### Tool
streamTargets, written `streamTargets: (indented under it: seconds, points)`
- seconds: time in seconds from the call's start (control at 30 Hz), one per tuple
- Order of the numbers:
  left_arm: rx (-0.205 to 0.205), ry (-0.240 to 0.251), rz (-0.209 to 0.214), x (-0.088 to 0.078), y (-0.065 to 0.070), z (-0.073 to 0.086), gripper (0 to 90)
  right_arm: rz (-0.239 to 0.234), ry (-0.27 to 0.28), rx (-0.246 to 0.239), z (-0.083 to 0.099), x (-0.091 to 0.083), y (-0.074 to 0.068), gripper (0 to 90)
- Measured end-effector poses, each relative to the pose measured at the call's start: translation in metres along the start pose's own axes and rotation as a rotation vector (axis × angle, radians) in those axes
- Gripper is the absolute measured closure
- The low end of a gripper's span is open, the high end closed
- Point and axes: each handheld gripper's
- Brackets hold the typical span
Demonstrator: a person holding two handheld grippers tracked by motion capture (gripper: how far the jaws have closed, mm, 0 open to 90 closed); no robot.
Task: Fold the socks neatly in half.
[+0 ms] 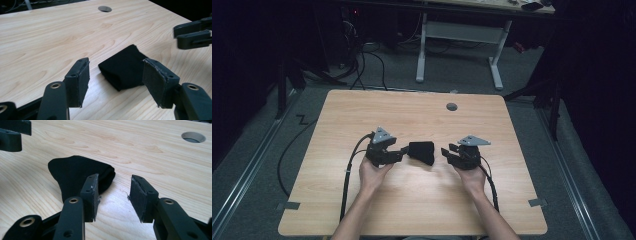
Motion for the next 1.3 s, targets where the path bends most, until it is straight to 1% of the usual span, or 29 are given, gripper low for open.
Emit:
streamTargets:
  seconds: [0.1,0.33,0.47,0.6,0.83,0.97,1.07,1.13,1.3]
  points:
    - [-0.009,-0.011,-0.008,-0.004,-0.002,0.004,38.3,0.001,-0.001,0.014,0.005,-0.005,0.004,58.8]
    - [-0.015,-0.011,-0.041,-0.015,-0.006,0.016,38.1,0.018,0.008,0.03,0.017,-0.016,0.013,59.0]
    - [-0.036,0.005,-0.052,-0.023,-0.01,0.021,38.1,0.028,0.015,0.046,0.022,-0.023,0.016,59.2]
    - [-0.051,0.007,-0.063,-0.03,-0.014,0.026,38.1,0.038,0.014,0.052,0.026,-0.028,0.02,59.1]
    - [-0.078,0.006,-0.089,-0.04,-0.022,0.036,37.9,0.063,0.031,0.06,0.034,-0.038,0.026,58.6]
    - [-0.09,0.006,-0.104,-0.044,-0.027,0.041,37.9,0.068,0.03,0.082,0.039,-0.042,0.031,58.3]
    - [-0.094,-0.007,-0.119,-0.046,-0.029,0.044,37.6,0.074,0.029,0.082,0.041,-0.044,0.034,58.2]
    - [-0.103,-0.004,-0.125,-0.047,-0.032,0.047,37.7,0.08,0.028,0.083,0.044,-0.045,0.036,58.2]
    - [-0.126,-0.015,-0.141,-0.047,-0.038,0.054,37.5,0.095,0.014,0.103,0.051,-0.048,0.043,58.0]
Point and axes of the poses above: each handheld gripper's, and its own axes: x roughly forward along the jaws, z roughly out of its underside, y roughly to its right, and after that the axes turned 3 degrees about -y, right-handed
